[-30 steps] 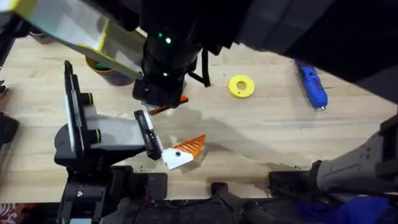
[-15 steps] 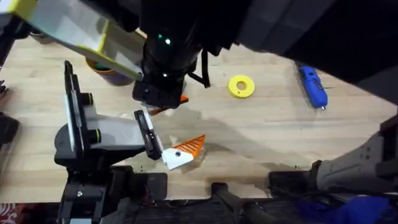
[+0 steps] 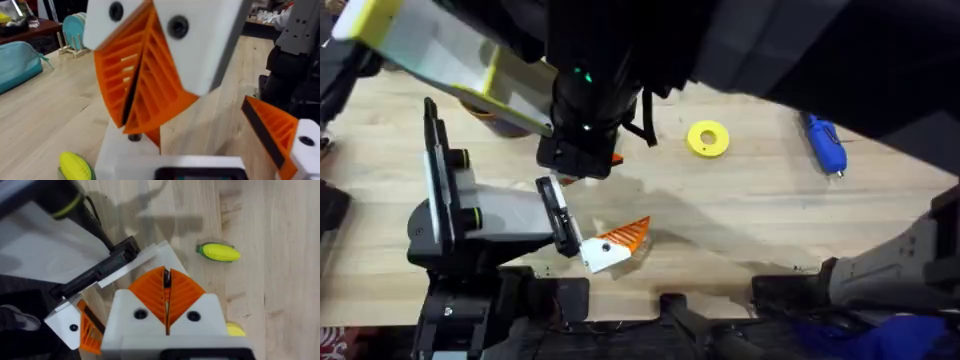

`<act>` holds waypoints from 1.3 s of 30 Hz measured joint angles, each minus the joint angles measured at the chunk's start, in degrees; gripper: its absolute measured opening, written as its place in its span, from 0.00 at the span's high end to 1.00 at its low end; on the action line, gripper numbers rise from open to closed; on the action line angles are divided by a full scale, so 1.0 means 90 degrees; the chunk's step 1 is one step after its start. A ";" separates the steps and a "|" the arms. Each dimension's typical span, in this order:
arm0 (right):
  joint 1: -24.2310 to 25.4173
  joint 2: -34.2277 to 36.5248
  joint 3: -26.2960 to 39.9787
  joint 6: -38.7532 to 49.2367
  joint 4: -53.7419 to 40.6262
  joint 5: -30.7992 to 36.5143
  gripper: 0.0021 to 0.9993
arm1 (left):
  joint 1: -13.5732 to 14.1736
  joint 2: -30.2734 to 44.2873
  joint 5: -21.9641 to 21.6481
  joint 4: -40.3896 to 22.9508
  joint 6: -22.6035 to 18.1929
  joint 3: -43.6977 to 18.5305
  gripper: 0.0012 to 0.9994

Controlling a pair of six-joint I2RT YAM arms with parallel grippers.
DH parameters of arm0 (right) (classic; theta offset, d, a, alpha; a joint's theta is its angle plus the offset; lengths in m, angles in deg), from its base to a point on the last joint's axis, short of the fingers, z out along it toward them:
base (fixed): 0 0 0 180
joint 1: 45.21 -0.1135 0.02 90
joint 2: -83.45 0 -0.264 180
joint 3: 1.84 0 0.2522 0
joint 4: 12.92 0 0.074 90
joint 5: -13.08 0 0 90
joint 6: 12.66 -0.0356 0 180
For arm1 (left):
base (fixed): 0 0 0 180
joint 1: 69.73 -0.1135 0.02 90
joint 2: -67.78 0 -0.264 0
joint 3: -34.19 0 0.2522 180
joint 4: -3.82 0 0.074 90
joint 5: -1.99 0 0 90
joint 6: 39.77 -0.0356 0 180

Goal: Pick up the gripper from the table and insert it into the empty holder that is missing its gripper. Then pick up a screw, insert it into the mounting hole, and use the screwdriver to tighten it. Finally, clean up the table by picking up the vegetable and placing it into the bucket.

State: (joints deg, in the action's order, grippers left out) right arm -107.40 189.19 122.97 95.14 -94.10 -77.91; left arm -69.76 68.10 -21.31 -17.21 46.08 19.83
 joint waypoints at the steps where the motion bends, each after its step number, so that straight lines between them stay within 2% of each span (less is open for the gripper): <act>1: -0.0003 0.0002 -0.0013 0.0000 0.0002 0.0000 1.00 | 0.0000 -0.0002 0.0002 0.0000 -0.0008 0.0000 0.01; 39: -0.0005 0.0002 -0.0202 0.0000 0.0063 -0.0019 1.00 | 0.0000 0.0000 0.0019 -0.0002 -0.0004 0.0000 0.01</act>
State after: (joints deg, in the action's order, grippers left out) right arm -107.45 189.21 121.15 95.14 -93.53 -78.09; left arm -69.76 68.10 -21.14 -17.23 46.05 19.83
